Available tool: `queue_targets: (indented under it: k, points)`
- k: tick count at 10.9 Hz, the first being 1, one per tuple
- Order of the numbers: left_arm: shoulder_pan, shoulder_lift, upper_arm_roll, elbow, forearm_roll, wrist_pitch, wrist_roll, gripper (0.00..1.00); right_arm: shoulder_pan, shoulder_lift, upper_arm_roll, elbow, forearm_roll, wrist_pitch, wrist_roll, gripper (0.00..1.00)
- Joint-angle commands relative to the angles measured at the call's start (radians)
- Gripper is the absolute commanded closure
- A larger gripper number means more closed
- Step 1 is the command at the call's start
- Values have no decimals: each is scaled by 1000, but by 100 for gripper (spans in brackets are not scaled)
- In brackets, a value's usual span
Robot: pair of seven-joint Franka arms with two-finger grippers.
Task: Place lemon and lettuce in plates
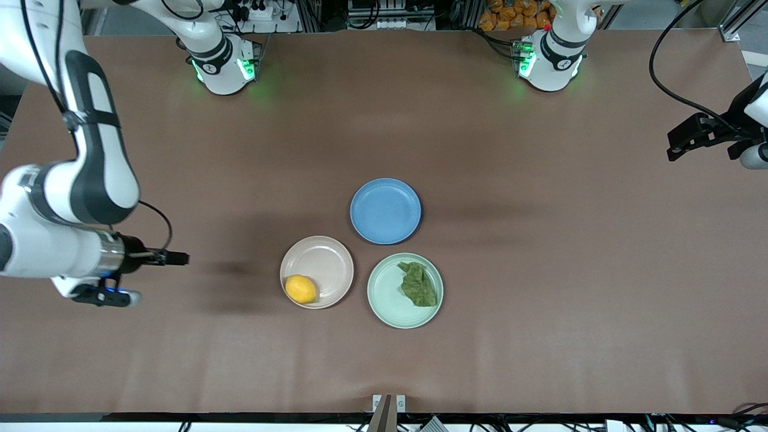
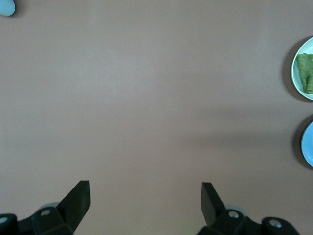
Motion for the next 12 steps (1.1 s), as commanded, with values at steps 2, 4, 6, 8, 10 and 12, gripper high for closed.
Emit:
queue_targets:
  k: [2, 4, 6, 8, 10, 12]
  points:
    - [-2, -30, 13, -22, -23, -11, 18, 0, -96, -195, 15, -182, -51, 11, -75, 0]
    - [-2, -21, 11, -22, -23, -9, 18, 0, -133, -261, 15, -221, -54, 9, -133, 0]
    - [-2, -20, 13, -19, -22, -8, 16, 0, -156, -321, 15, -229, -54, -40, -135, 0]
    - [-2, -18, 13, -16, -22, -2, 16, 0, -166, -379, 15, -227, -54, -87, -133, 0]
    - [-2, -17, 11, -18, -25, 23, 16, 0, -147, -431, 11, -215, -57, -162, -120, 0]
    - [-2, -17, 7, -22, -26, 50, 18, 0, -129, -452, 6, -174, -57, -233, -89, 0]
